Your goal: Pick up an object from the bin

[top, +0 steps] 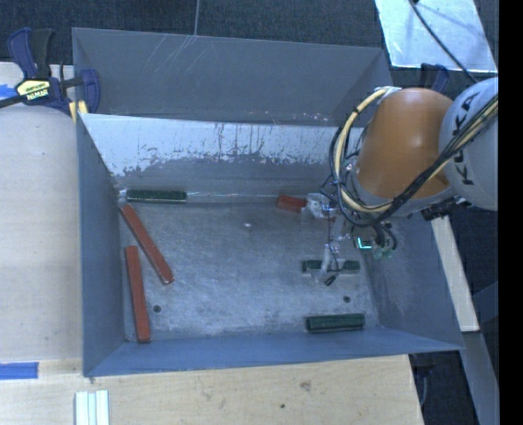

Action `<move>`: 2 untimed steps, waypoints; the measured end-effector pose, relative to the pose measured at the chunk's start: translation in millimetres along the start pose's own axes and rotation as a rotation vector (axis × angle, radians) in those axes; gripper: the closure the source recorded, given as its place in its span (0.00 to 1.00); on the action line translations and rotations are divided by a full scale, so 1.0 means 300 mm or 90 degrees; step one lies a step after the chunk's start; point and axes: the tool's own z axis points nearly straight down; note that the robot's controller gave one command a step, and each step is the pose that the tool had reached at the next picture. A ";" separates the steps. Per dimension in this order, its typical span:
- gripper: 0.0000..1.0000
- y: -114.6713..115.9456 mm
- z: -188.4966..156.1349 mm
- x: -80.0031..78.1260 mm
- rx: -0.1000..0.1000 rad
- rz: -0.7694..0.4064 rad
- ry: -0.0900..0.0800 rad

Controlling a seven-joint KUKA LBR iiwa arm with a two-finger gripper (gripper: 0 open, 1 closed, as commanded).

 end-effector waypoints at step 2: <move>0.00 -0.113 0.211 0.103 0.000 -0.054 -0.002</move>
Offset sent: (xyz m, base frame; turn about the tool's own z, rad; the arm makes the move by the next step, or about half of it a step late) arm 0.0232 -0.0493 -0.0629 -0.0082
